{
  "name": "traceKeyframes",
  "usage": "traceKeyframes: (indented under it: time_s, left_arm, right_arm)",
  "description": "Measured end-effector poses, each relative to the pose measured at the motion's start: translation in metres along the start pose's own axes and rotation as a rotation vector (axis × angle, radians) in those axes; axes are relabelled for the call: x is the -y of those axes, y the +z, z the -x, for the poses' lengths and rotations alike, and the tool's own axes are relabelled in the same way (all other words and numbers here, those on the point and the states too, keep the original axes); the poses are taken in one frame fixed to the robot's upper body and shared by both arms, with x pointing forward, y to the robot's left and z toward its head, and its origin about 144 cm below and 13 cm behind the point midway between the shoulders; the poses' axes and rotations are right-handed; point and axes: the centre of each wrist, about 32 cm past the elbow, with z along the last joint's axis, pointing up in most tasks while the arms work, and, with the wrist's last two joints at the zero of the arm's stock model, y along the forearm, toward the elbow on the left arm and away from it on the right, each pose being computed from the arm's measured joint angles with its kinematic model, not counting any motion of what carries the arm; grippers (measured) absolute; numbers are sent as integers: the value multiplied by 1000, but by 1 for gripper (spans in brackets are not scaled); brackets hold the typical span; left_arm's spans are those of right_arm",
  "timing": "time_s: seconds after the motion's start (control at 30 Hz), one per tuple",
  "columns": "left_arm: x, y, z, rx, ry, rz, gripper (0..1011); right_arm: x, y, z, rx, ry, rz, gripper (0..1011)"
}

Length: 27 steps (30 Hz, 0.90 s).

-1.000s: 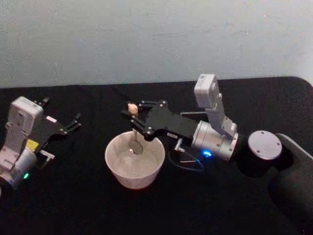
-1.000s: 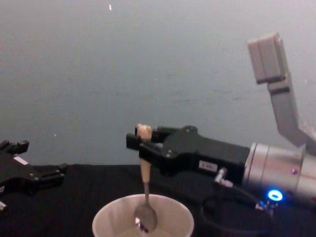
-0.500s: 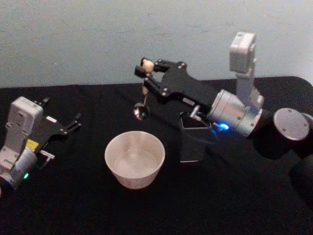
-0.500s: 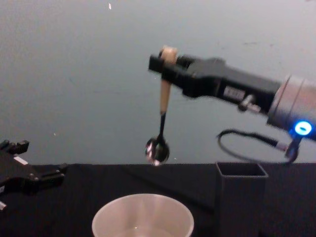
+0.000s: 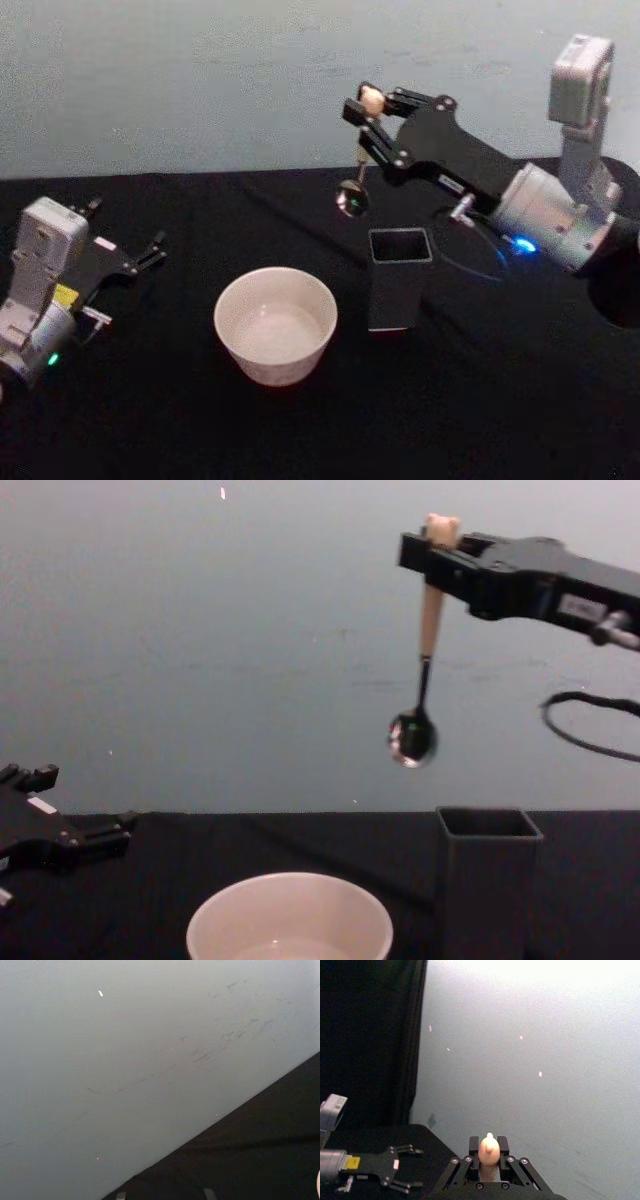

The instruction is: Pick up the stirring spoon with one hand, stir inside the cup, then place it back in its original position.

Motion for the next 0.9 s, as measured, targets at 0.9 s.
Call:
traceKeyframes:
  time_s: [0.9]
  left_arm:
    - [0,0,0,0,0,0,1001]
  right_arm:
    - [40,-4,16,-38,-107,120,212]
